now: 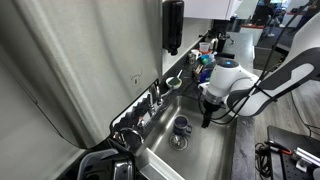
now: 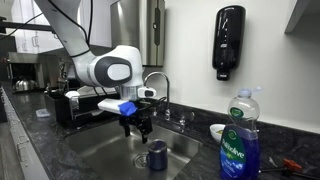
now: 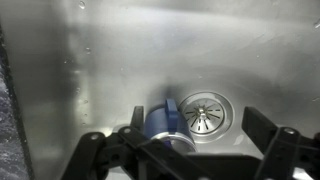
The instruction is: Move the mug from the sink to the counter
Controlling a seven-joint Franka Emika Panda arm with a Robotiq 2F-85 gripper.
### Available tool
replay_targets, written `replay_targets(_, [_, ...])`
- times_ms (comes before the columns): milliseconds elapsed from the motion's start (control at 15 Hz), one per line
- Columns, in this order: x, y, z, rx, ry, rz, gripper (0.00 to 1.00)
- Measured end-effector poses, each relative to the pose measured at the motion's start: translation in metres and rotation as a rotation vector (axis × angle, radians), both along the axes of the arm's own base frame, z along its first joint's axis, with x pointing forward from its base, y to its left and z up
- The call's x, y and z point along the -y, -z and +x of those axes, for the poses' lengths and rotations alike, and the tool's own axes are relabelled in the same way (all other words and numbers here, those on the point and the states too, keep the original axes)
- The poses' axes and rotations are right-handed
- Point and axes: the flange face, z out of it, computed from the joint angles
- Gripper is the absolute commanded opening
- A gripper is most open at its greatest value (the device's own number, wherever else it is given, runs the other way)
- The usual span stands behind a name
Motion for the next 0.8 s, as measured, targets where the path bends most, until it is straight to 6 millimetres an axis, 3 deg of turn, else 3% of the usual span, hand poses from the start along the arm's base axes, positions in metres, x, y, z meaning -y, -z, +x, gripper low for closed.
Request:
replay_targets(333, [-0.012, 0.025, 0.01, -0.028, 0.004, 0.0, 1.0])
replay_targets(800, [-0.017, 0.067, 0.044, -0.018, 0.058, -0.01, 1.0])
